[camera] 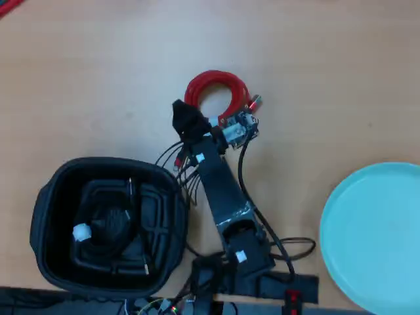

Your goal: Put a black charging cable in a black bowl and put a red charging cable in a green bowl

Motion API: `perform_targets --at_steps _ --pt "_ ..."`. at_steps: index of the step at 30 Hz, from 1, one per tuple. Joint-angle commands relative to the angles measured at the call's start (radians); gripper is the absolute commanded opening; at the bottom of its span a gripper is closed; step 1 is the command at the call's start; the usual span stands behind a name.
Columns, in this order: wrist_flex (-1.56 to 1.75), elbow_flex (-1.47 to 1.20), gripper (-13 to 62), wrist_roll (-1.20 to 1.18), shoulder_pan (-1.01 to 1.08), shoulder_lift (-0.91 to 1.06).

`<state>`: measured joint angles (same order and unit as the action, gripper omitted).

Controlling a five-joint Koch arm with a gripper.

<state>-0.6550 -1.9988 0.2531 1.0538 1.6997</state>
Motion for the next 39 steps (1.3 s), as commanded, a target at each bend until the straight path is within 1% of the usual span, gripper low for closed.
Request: perform_targets --at_steps 1,8,14,18,24,27,31,37,39 --pt "0.063 0.066 45.5 -0.043 0.009 -0.005" --pt "0.066 0.066 45.5 -0.055 0.048 -0.118" --pt "0.029 0.089 45.4 -0.057 0.123 -0.158" --pt "-0.202 0.255 45.4 -0.054 0.164 -0.199" --pt "-0.586 0.620 45.4 -0.060 0.184 -0.425" --pt "-0.733 0.735 45.4 -0.087 0.184 -0.502" --pt "-0.827 0.773 45.4 -0.152 0.183 -0.552" --pt "-0.838 0.753 45.4 -0.198 0.173 -0.561" --pt "-0.836 0.749 45.5 -0.204 0.170 -0.604"
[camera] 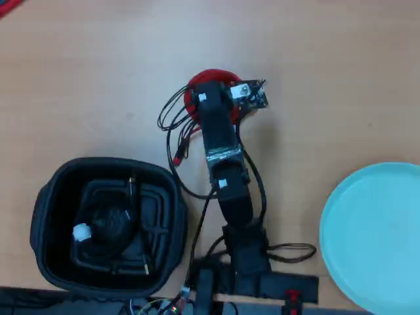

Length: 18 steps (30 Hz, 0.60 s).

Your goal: Put a black charging cable in a black bowl and put a red charging cable in a green bowl

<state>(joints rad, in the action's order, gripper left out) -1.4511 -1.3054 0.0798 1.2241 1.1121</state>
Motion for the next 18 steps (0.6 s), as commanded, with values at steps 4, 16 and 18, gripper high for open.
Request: perform_targets --at_steps 4,16,18 --pt "-0.032 0.083 45.4 -0.020 0.003 -0.074" --pt "-0.034 0.130 44.4 -0.015 0.048 -0.130" --pt "-0.032 0.130 38.6 -0.026 0.046 -0.127"
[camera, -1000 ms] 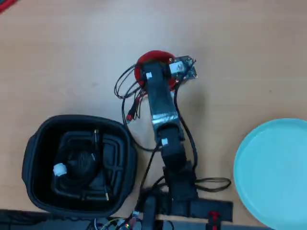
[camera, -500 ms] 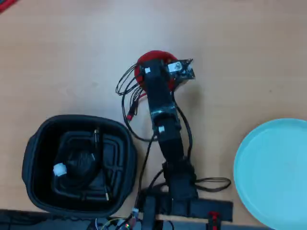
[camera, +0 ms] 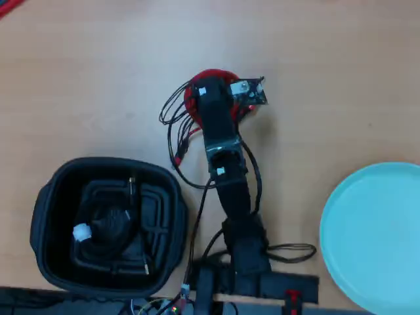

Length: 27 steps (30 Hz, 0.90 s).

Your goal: Put a black charging cable in a black bowl and put a red charging cable in a green bowl

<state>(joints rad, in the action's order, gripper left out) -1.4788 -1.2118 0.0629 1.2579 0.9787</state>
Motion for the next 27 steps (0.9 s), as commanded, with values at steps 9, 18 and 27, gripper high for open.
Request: perform_targets --at_steps 9,18,27 --pt "-0.014 0.037 -8.1 -0.078 0.015 0.006" --pt "-0.017 0.028 -6.0 -0.242 0.040 0.011" --pt "-0.026 0.052 -5.9 -0.238 0.152 0.299"
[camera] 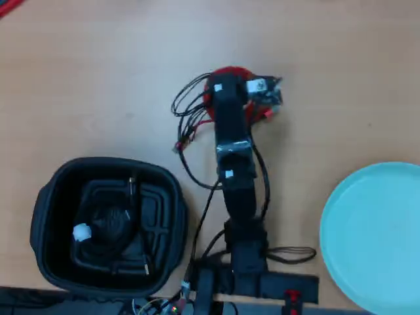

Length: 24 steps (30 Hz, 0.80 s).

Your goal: Put a black charging cable in a black bowl and put a red charging cable in a green bowl

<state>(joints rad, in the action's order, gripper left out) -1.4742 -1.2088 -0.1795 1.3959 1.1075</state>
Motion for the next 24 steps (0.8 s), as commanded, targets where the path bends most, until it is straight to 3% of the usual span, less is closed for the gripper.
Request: perform_targets --at_steps 1,8,24 --pt "-0.035 0.048 -6.0 0.006 0.026 0.209" --pt "-0.037 0.048 -6.0 0.044 0.153 0.422" --pt "0.118 0.048 -6.0 0.202 0.565 0.615"
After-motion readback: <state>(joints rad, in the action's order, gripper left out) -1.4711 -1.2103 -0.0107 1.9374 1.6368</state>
